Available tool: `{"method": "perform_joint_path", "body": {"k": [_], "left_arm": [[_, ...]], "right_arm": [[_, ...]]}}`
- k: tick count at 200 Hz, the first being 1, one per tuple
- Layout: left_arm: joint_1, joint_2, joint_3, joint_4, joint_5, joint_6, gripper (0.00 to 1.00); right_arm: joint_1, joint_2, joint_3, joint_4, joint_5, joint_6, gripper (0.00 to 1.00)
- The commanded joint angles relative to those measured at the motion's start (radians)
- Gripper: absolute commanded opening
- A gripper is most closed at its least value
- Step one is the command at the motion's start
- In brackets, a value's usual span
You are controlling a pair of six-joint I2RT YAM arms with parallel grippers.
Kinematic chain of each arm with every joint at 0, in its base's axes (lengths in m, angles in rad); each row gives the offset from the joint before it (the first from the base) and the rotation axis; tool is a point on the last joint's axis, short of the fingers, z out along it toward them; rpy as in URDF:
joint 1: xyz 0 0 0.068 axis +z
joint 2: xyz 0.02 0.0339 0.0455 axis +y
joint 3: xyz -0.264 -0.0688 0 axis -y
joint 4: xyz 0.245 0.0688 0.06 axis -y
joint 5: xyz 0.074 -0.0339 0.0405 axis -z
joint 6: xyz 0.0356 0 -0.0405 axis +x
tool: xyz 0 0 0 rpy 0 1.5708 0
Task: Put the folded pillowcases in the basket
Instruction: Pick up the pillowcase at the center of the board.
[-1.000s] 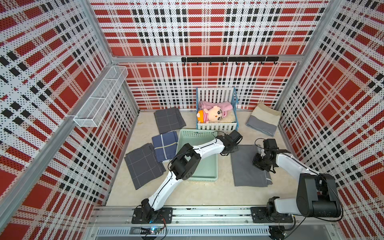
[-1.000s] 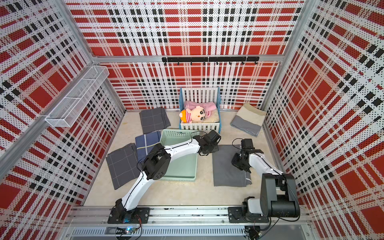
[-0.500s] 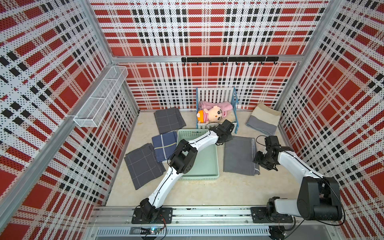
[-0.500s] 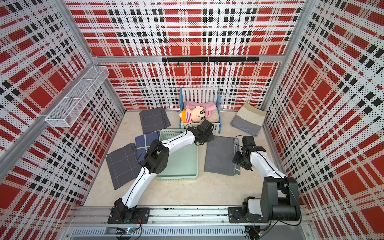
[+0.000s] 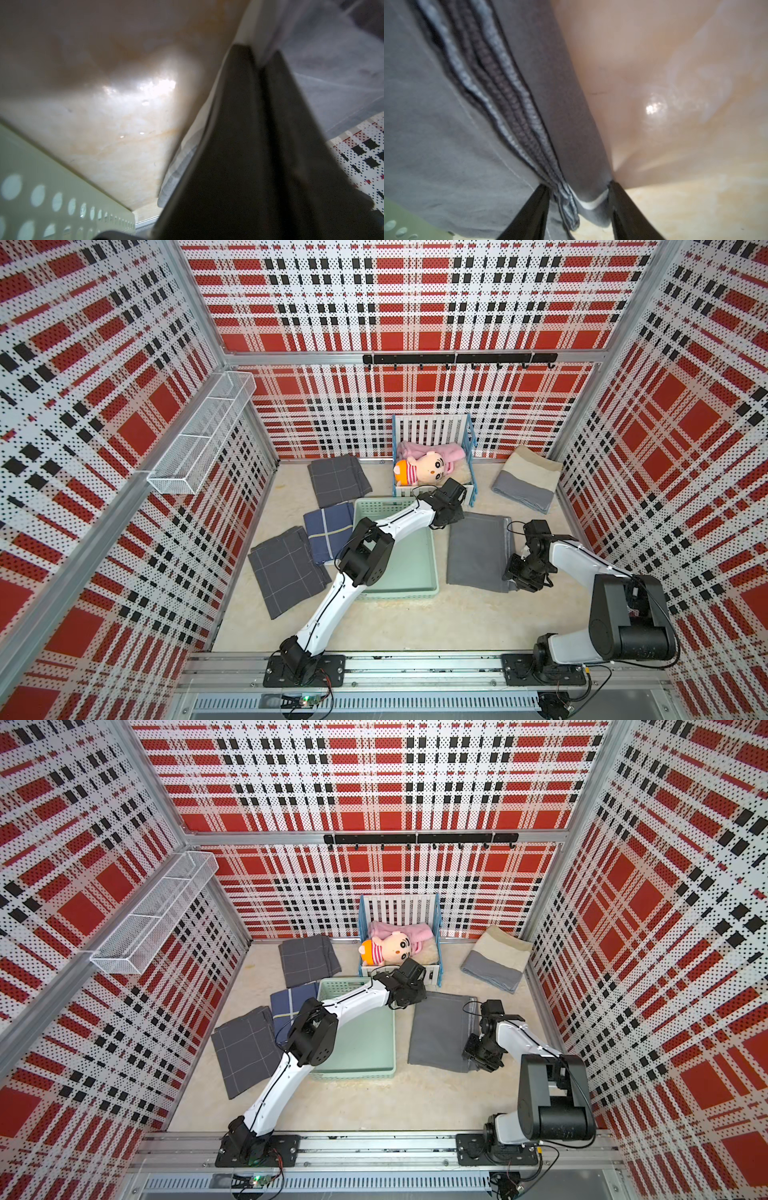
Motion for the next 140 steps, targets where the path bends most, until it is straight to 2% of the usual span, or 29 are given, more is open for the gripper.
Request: {"method": "perform_joint_path", "body": {"k": [1, 8, 26, 63, 74, 140], "left_arm": [[0.017, 0.008, 0.032, 0.041, 0.016, 0.008, 0.0], [0.015, 0.006, 0.031, 0.041, 0.018, 0.01, 0.0], [0.008, -0.009, 0.025, 0.042, 0.023, 0.022, 0.0], [-0.024, -0.072, 0.024, 0.042, 0.052, 0.05, 0.0], [-0.037, -0.104, 0.024, 0.043, 0.052, 0.061, 0.0], [-0.101, -0.304, -0.024, 0.044, 0.019, 0.104, 0.0]], "right_arm": [[0.011, 0.049, -0.004, -0.006, -0.004, 0.01, 0.26], [0.011, 0.051, -0.003, -0.003, -0.002, 0.01, 0.16], [0.012, 0.044, 0.001, 0.0, -0.001, 0.006, 0.0], [0.018, -0.074, 0.015, -0.014, 0.002, 0.014, 0.0], [0.023, -0.122, 0.028, -0.027, 0.0, 0.057, 0.0], [0.089, -0.349, 0.141, -0.113, 0.041, 0.136, 0.0]]}}
